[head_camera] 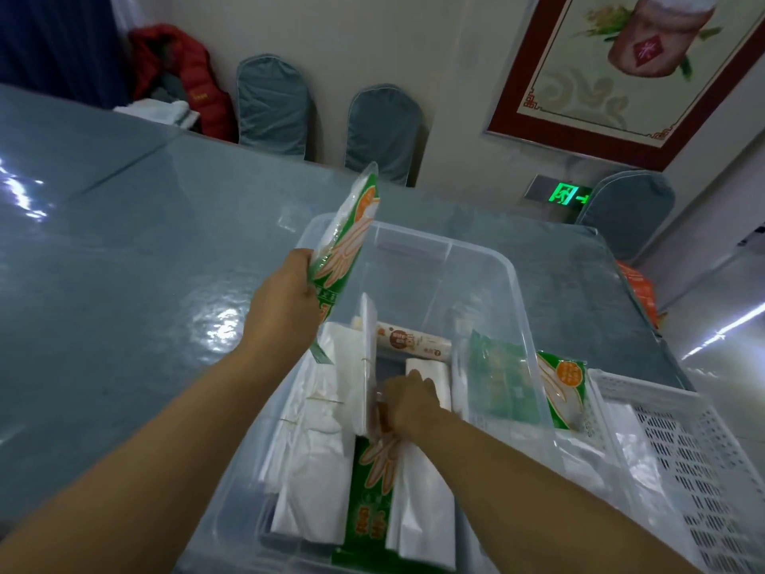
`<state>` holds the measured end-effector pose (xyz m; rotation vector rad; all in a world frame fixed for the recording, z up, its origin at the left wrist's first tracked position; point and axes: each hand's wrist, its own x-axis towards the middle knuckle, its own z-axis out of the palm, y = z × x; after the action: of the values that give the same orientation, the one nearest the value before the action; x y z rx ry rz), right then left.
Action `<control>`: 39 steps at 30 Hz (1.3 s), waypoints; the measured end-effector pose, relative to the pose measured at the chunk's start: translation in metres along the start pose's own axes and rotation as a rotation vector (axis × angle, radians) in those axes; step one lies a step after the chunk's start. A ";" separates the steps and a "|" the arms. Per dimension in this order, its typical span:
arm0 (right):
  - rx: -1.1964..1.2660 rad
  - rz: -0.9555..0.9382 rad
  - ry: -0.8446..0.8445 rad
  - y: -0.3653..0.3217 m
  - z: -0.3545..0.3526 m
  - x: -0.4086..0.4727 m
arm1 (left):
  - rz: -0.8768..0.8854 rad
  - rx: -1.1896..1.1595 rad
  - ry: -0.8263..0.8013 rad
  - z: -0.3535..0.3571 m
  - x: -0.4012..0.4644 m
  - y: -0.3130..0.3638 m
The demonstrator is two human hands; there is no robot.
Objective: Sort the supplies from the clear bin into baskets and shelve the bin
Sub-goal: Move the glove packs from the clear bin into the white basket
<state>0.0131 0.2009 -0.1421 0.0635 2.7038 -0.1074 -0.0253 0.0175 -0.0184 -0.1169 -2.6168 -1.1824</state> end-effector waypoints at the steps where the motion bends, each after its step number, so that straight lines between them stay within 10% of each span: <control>1: -0.019 -0.003 0.023 0.002 0.000 0.001 | 0.002 0.002 -0.011 0.000 0.000 0.001; 15: 0.102 -0.195 0.073 0.021 -0.096 -0.030 | 0.000 -0.037 -0.038 -0.003 0.002 0.008; 29: 0.643 -0.250 0.703 0.020 -0.170 -0.085 | 0.028 -0.229 -0.190 -0.011 -0.014 0.023; 39: 0.158 -0.115 1.061 0.028 -0.246 -0.108 | -0.115 -0.500 -0.283 -0.025 -0.014 0.041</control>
<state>0.0098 0.2465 0.1238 0.0090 3.7514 -0.4253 0.0010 0.0261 0.0233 -0.2475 -2.5147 -1.9706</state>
